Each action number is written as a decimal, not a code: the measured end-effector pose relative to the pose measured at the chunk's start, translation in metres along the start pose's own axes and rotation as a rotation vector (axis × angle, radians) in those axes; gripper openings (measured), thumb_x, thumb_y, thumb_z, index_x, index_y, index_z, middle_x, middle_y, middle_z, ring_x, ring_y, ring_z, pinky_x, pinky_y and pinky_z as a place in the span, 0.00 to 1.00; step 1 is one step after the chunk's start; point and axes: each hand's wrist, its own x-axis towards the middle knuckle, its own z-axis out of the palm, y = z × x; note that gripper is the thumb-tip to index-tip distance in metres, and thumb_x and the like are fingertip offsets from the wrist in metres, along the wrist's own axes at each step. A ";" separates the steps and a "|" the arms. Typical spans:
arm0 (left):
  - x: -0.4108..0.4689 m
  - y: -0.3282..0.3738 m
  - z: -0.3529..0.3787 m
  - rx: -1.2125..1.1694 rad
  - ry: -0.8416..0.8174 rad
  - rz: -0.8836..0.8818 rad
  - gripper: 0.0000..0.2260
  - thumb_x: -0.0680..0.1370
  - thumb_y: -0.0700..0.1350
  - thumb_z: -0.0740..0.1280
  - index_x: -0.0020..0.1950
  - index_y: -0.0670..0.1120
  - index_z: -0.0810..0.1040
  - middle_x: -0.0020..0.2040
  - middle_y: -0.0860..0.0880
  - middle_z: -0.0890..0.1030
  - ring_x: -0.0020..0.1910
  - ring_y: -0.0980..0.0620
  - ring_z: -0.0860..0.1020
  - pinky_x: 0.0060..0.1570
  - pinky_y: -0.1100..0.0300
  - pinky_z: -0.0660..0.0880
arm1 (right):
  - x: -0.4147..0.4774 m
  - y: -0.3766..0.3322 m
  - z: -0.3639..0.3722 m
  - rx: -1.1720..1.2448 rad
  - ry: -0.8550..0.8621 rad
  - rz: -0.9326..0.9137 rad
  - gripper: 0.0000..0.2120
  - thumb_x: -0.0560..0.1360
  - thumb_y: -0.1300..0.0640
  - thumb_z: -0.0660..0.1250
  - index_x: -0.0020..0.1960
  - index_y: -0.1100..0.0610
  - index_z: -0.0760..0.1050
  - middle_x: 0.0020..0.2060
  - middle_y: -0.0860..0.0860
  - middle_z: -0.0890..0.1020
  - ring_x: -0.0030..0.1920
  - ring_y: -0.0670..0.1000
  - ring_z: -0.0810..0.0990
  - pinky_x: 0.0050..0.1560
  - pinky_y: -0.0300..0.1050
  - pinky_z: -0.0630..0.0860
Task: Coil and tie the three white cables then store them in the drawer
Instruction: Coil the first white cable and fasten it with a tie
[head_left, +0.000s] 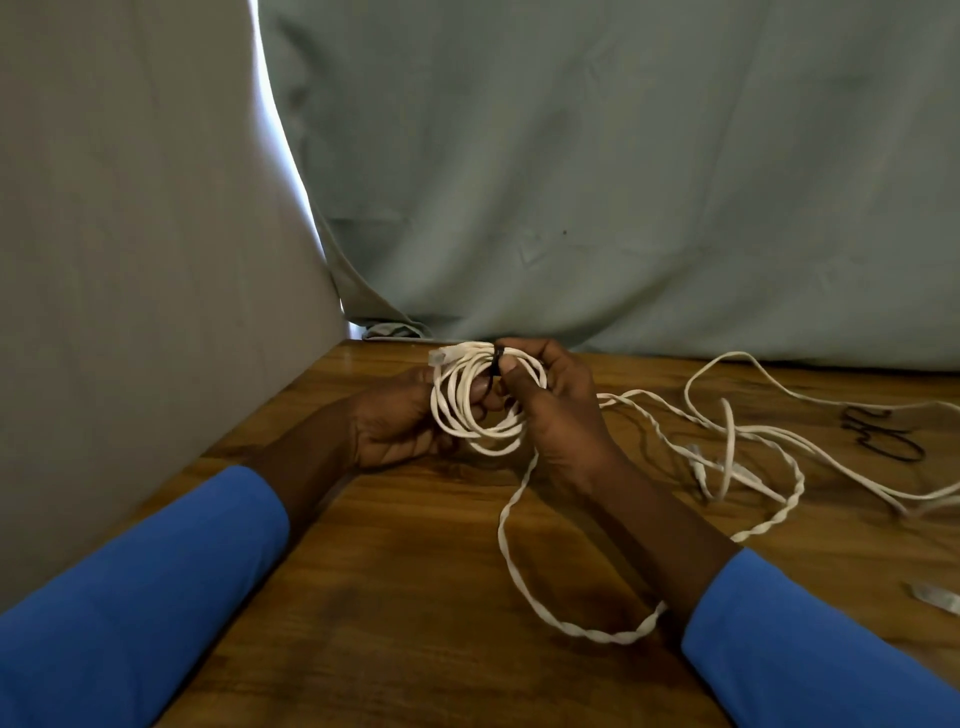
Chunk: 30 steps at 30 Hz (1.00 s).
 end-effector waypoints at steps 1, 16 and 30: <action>0.000 -0.001 -0.002 0.030 0.013 0.002 0.18 0.65 0.50 0.83 0.52 0.47 0.88 0.51 0.45 0.85 0.47 0.50 0.81 0.48 0.56 0.76 | 0.001 0.001 0.001 0.018 0.016 0.022 0.04 0.80 0.63 0.69 0.54 0.59 0.81 0.50 0.62 0.86 0.55 0.65 0.85 0.60 0.68 0.80; -0.015 0.009 0.041 1.307 0.765 0.997 0.06 0.80 0.49 0.71 0.47 0.47 0.81 0.40 0.53 0.80 0.36 0.58 0.75 0.37 0.63 0.70 | 0.000 0.003 -0.003 0.155 0.188 0.220 0.06 0.82 0.66 0.65 0.58 0.67 0.76 0.37 0.60 0.83 0.36 0.56 0.81 0.42 0.51 0.80; -0.006 -0.003 0.073 1.799 0.693 0.440 0.12 0.80 0.59 0.66 0.56 0.53 0.81 0.55 0.51 0.83 0.54 0.47 0.81 0.46 0.54 0.70 | 0.001 0.021 -0.004 0.116 0.339 0.363 0.04 0.80 0.64 0.69 0.54 0.61 0.82 0.47 0.62 0.87 0.50 0.64 0.87 0.53 0.66 0.84</action>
